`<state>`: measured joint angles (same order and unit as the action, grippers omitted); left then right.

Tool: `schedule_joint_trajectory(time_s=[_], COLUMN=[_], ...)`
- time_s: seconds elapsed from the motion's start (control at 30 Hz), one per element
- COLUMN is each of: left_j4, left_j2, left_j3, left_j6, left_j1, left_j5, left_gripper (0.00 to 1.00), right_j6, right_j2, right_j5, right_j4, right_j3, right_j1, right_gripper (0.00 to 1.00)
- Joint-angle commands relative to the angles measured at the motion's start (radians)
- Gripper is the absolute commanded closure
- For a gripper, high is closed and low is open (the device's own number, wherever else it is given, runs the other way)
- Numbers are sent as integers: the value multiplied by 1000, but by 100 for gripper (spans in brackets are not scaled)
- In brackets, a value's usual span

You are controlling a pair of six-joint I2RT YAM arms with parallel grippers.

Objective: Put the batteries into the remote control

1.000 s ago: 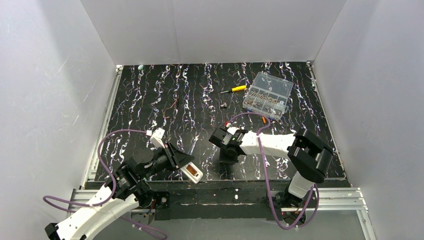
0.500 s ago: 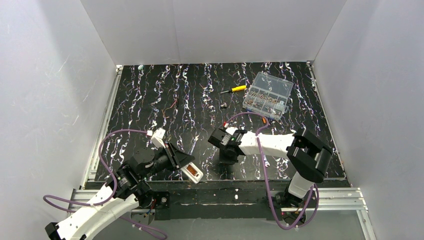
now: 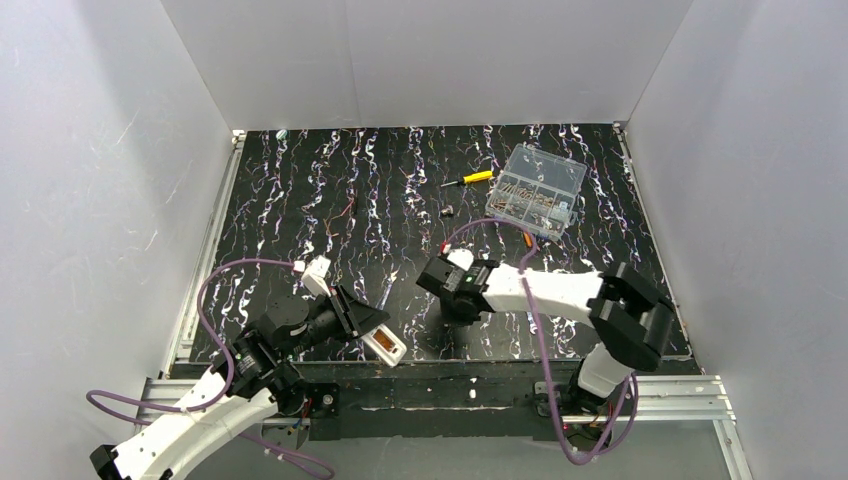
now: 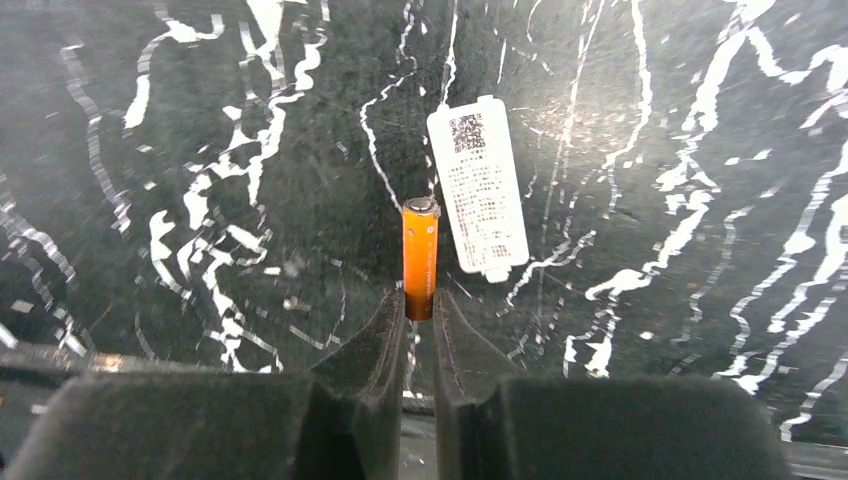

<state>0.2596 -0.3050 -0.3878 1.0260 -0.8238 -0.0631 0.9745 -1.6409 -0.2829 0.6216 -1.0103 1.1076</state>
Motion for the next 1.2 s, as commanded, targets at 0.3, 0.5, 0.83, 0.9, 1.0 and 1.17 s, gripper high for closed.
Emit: schedule_joint_trajectory(time_s=[0.3, 0.5, 0.83, 0.9, 1.0, 1.17], left_j4=[284, 563, 870, 896, 921, 932], left_j2=[-131, -289, -563, -593, -626, -652], left_j3=[11, 0, -58, -69, -86, -101], left_j6=[3, 22, 115, 128, 144, 157], left_j1=[2, 1, 1, 2, 2, 1], left_j5=[-77, -145, -210, -206, -205, -202], left_gripper=[100, 100, 100, 100, 100, 100], right_j6=[-689, -906, -845, -837, -811, -783], right_j2=[601, 669, 559, 526, 498, 467], right_j5=[100, 389, 499, 527, 532, 510], right_j4=[-138, 63, 361, 400, 415, 411], right_j3=[78, -74, -381, -414, -425, -437], right_j1=[5, 5, 5, 5, 5, 5], right_gripper=[99, 99, 99, 99, 99, 99])
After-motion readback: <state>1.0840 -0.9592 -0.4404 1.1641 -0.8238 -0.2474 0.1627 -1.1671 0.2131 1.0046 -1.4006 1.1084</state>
